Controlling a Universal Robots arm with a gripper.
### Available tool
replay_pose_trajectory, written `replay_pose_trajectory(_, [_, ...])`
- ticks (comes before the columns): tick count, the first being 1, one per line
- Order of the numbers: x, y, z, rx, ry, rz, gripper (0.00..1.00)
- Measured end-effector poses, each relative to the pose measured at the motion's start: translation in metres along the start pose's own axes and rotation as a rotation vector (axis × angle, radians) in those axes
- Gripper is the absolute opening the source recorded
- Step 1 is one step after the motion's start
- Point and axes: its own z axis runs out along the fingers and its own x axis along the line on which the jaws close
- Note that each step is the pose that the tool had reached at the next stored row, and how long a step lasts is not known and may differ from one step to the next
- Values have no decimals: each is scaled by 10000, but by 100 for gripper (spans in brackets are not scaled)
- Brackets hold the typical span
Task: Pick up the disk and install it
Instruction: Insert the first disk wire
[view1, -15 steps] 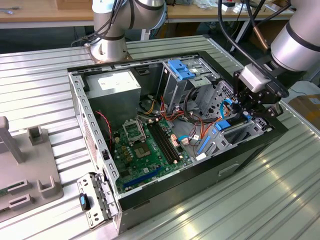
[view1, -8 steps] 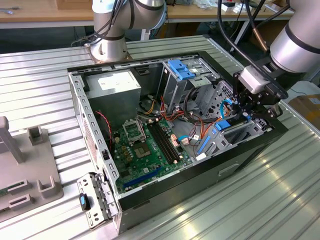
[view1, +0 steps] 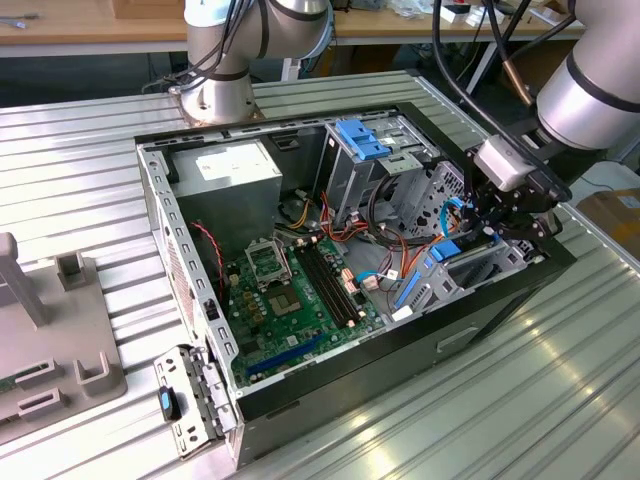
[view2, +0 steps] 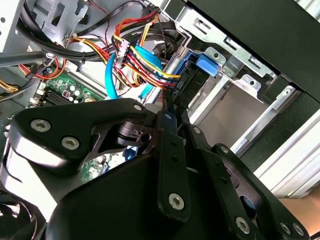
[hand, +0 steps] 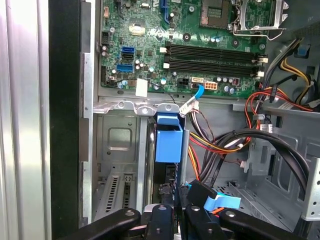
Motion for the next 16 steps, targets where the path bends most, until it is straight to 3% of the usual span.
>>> replay_pose_trajectory(8, [-4, -4, -34, 4, 0, 28, 16])
replay_pose_trajectory(11, [-4, -5, -36, 72, 77, 610, 16])
replay_pose_trajectory(16, [-5, 6, -37, 75, 80, 635, 16])
